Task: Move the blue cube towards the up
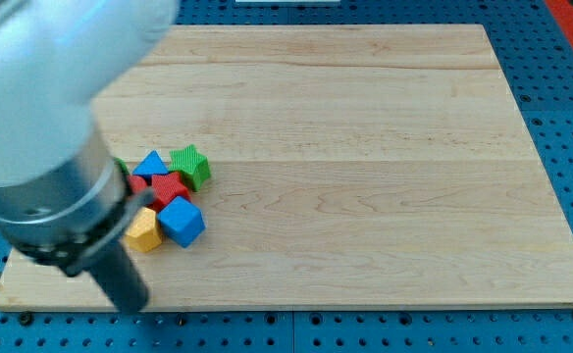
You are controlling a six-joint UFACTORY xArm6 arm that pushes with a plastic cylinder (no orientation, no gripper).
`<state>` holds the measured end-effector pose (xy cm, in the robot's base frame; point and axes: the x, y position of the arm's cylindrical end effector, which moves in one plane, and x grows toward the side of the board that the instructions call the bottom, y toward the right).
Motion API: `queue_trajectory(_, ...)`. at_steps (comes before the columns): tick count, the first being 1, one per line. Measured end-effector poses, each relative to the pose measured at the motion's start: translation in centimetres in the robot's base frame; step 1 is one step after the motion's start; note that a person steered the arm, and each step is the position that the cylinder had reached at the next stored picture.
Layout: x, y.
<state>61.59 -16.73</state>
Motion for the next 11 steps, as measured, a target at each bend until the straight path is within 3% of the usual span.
queue_trajectory(2,-7.5,1.4)
queue_trajectory(3,-8.3,4.4)
queue_trajectory(7,-8.8,5.5)
queue_trajectory(10,-8.8,23.2)
queue_trajectory(11,-8.8,22.1)
